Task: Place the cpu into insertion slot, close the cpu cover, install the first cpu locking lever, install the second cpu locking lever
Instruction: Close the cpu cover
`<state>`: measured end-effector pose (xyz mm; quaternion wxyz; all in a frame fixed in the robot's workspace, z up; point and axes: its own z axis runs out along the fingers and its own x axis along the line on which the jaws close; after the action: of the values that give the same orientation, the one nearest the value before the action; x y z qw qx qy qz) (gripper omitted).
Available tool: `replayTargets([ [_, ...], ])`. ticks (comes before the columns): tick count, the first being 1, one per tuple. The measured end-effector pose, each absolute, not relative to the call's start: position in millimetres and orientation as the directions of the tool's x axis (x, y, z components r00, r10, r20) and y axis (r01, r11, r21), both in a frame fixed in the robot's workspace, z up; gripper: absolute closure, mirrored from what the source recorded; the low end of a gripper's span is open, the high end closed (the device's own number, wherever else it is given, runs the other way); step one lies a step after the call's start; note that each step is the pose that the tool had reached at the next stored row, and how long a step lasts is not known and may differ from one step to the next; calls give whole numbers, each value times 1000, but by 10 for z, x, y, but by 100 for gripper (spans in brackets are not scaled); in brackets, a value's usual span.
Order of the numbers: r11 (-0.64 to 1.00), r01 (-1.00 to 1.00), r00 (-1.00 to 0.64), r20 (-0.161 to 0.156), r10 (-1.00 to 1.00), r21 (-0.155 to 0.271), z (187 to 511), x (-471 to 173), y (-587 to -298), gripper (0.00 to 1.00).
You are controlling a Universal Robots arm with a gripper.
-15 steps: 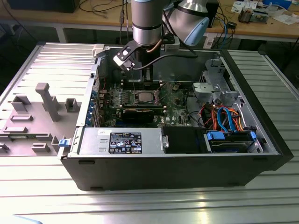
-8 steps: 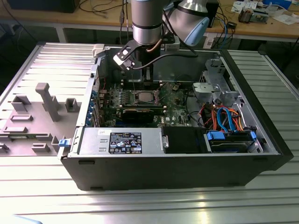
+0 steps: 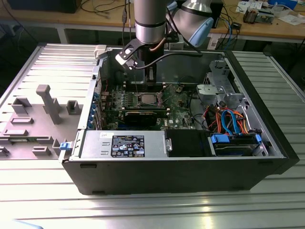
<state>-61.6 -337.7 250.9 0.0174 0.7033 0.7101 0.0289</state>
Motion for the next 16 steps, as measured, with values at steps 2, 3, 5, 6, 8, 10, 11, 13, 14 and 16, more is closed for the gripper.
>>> replayTargets([
  [2,9,998,-10,16,1000,66,2526,-616,-3377,89],
  [3,9,998,-10,16,1000,66,2536,-616,-3377,89],
  [5,9,998,-10,16,1000,66,2561,-616,-3377,89],
  [6,9,998,-10,16,1000,66,2575,-616,-3377,89],
  [8,9,998,-10,16,1000,66,2600,-616,-3377,89],
  [10,9,998,-10,16,1000,66,2646,-616,-3377,89],
  [11,9,998,-10,16,1000,66,2671,-616,-3377,89],
  [13,9,998,-10,16,1000,66,2691,-616,-3377,89],
  [14,9,998,-10,16,1000,66,2703,-616,-3377,89],
  [16,9,998,-10,16,1000,66,2734,-616,-3377,89],
])
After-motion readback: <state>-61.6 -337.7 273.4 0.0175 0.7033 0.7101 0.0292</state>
